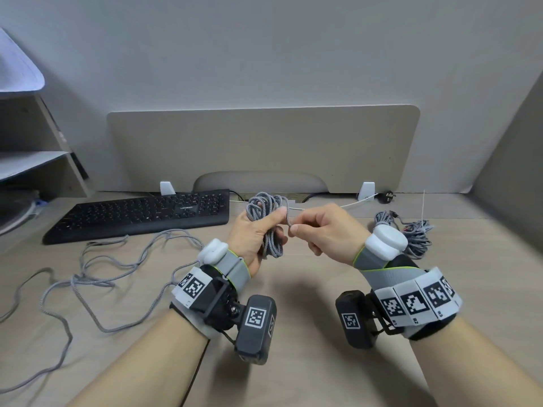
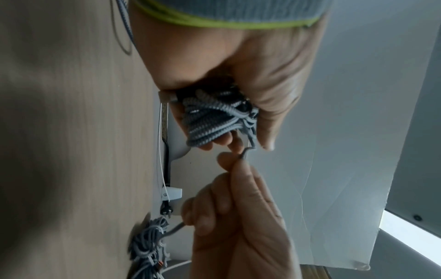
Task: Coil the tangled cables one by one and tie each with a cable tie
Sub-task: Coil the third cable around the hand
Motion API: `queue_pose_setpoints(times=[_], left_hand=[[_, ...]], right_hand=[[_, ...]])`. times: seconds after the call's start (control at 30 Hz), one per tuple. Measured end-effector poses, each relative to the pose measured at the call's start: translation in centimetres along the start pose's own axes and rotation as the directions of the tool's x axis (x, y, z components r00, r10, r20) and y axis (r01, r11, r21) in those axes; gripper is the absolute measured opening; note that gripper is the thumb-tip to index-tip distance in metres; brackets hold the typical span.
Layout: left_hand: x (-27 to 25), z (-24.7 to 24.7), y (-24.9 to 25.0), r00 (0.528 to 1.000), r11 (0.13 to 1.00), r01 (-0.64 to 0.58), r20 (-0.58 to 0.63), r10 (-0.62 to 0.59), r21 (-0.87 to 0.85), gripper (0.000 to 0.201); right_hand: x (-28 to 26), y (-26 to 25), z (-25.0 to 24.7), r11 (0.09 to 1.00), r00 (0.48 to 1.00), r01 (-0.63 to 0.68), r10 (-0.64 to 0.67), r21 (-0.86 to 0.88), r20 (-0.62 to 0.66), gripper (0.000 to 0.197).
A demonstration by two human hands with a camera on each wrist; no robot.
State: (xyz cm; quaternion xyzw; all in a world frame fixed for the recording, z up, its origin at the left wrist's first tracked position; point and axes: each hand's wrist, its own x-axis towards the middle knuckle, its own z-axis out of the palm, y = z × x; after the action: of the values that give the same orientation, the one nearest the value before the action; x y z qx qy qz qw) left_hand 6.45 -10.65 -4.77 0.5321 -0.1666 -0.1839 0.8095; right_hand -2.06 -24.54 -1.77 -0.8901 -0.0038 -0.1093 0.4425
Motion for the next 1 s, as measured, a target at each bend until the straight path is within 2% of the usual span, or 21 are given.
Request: queue_pose_setpoints(times=[0.07, 0.23, 0.37, 0.47, 0.6, 0.67, 0.73, 0.8, 0.9, 1.0], left_hand=[[0.0, 0.1, -0.1, 1.0, 1.0, 0.005, 0.008, -0.005, -0.017, 0.01], [0.0, 0.2, -0.2, 0.998, 0.996, -0.061, 0.008, 0.061, 0.064, 0.02], [0.7, -0.8, 1.3, 0.992, 0.997, -0.056, -0.114, 0.062, 0.06, 0.026], [1.1, -2.3, 3.1, 0.979, 0.995, -0.085, -0.184, 0.092, 0.047, 0.032], [1.7, -4.4, 5.0, 0.971, 0.99, -0.126, -0.212, 0.11, -0.062, 0.039], [1.9, -5.1, 5.4, 0.967, 0.989, -0.144, -0.22, 0.131, -0.044, 0.038], [1.8, -5.2, 5.2, 0.966, 0.983, -0.151, -0.195, 0.169, 0.101, 0.034], [1.5, -4.5, 4.6, 0.978, 0.957, -0.145, -0.109, 0.177, 0.252, 0.026], [0.8, -3.0, 3.6, 0.996, 0.913, -0.091, 0.026, 0.088, 0.398, 0.023], [0.1, -1.7, 2.4, 0.989, 0.879, -0.067, 0.148, -0.004, 0.473, 0.029]], right_hand=[[-0.2, -0.2, 0.3, 1.0, 1.0, -0.002, 0.003, -0.02, 0.03, 0.019], [-0.3, -0.4, 0.6, 0.999, 0.998, -0.011, 0.014, -0.053, 0.067, 0.027], [-0.2, -0.2, 0.4, 1.0, 0.998, -0.02, 0.021, -0.016, 0.064, 0.024], [-0.2, 0.1, 0.0, 0.998, 0.997, -0.031, 0.035, -0.062, 0.068, 0.021], [0.0, 0.8, -0.6, 0.994, 0.996, -0.07, 0.075, -0.088, 0.054, 0.019], [0.2, 1.3, -0.9, 0.987, 0.994, -0.099, 0.103, -0.124, 0.027, 0.019], [0.3, 1.6, -1.1, 0.979, 0.994, -0.109, 0.112, -0.17, 0.008, 0.019], [0.4, 1.7, -1.1, 0.977, 0.995, -0.102, 0.103, -0.189, -0.004, 0.019], [0.5, 1.9, -1.0, 0.977, 0.995, -0.103, 0.099, -0.186, -0.029, 0.02], [0.6, 1.9, -1.0, 0.983, 0.995, -0.087, 0.077, -0.163, -0.067, 0.023]])
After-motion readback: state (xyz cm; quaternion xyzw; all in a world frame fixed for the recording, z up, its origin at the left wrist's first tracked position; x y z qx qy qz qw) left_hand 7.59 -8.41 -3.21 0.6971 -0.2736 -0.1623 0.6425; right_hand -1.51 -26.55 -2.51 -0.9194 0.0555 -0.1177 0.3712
